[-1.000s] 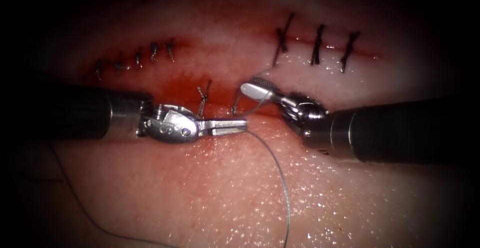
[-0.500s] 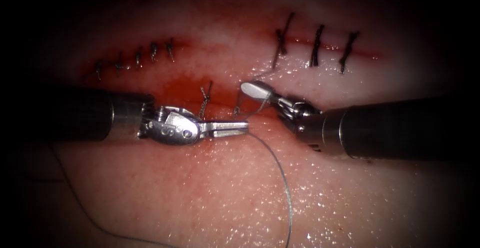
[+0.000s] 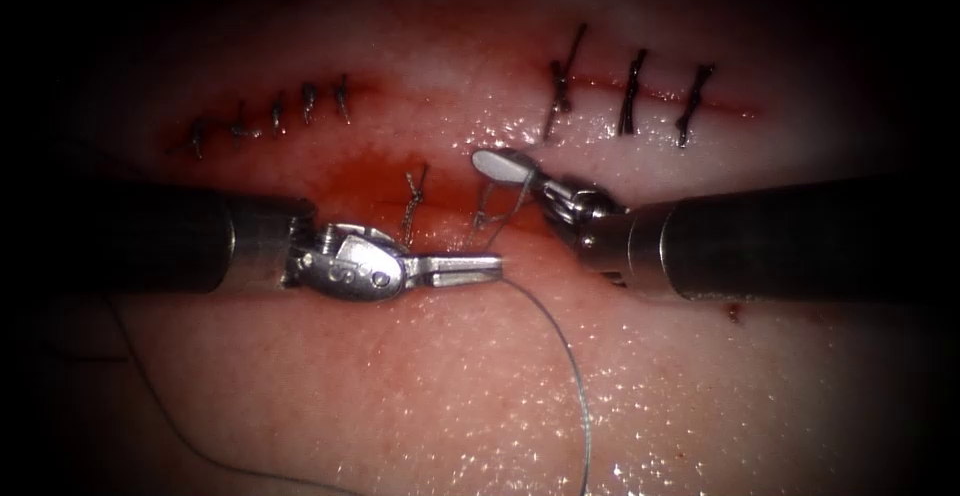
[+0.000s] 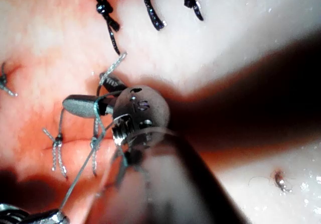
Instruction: Wound Closure
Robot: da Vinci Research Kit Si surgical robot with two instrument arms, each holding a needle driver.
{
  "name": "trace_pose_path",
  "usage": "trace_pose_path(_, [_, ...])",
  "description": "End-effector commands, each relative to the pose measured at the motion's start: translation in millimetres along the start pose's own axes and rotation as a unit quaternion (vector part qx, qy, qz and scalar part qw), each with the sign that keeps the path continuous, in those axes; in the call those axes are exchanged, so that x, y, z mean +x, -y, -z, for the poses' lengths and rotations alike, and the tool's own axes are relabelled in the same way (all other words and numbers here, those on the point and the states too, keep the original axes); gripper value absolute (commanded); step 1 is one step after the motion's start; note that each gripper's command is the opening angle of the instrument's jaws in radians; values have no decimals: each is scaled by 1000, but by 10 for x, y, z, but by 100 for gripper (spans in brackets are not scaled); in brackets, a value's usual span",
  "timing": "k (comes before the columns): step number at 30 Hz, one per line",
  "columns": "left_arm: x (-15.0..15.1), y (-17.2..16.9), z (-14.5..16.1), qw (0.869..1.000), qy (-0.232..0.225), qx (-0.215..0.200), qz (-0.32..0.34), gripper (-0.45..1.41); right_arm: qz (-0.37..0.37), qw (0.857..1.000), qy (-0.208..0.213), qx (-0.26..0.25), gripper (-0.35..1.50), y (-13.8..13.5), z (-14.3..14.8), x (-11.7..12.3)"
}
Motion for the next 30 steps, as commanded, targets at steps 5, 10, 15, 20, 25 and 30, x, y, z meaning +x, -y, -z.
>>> trace_pose_path(5, [-3, -8, -1, 1000, -3, -4, 2, -45, 74, 997, 8, -16, -35, 16, 3, -13])
trace_pose_path(10, [2, -3, 10, 1000, 3, 3, 9, -45, 120, 993, -10, 16, -35, 37, 12, -12])
trace_pose_path(15, [12, 19, 33, 999, 26, 27, 23, -45, 162, 986, 3, 32, -35, 57, 21, -23])
trace_pose_path(20, [8, 45, 55, 994, 71, 70, 49, -45, 195, 980, 9, 42, -35, 67, 31, -36])
trace_pose_path(25, [-14, 60, 66, 980, 153, 116, 41, -45, 219, 975, 10, 45, -35, 74, 44, -44])
trace_pose_path(30, [-29, 72, 76, 960, 236, 151, -19, -45, 245, 968, 22, 57, -35, 80, 59, -61])
